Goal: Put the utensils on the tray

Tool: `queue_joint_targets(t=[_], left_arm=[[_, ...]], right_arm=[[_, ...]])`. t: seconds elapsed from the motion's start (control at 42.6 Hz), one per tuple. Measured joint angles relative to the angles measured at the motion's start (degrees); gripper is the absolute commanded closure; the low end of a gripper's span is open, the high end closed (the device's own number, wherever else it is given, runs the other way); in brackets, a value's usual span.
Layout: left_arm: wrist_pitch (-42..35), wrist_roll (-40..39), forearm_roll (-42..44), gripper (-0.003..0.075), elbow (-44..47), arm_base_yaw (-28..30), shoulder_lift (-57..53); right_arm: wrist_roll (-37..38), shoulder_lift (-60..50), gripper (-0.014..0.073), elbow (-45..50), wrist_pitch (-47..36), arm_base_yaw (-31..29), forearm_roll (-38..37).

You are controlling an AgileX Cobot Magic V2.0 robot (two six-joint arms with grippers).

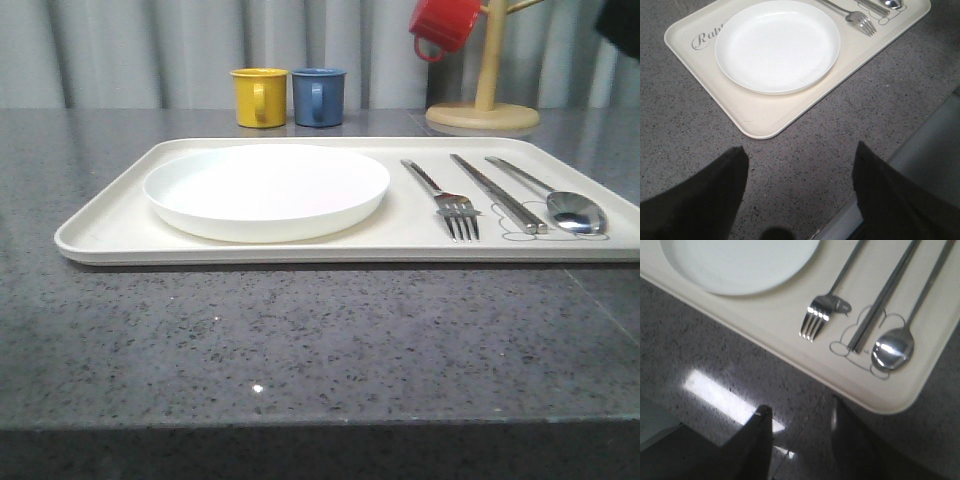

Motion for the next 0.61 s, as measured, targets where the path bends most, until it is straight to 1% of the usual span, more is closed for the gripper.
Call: queue_joint_targets(t=[0.164,0.352,0.469,0.61], left_arm=[[0.0,0.0,0.0,0.0282,0.0,0.0,0.0],[0.0,0.0,0.0,0.0282,0.0,0.0,0.0],[0.0,0.0,0.0,0.0282,0.0,0.0,0.0],[0.0,0.0,0.0,0.0282,0.0,0.0,0.0]], right_arm=[[-0.2,-10.4,0.0273,4.9,3.9,0.0,-0.2],[-0.3,-21.0,0.0273,6.2,6.3,0.0,-0.3],[-0.3,-24.7,0.0273,6.2,6.9,0.0,-0.3],[-0.3,-26.2,0.0273,6.2,7.1,0.0,-0.3]])
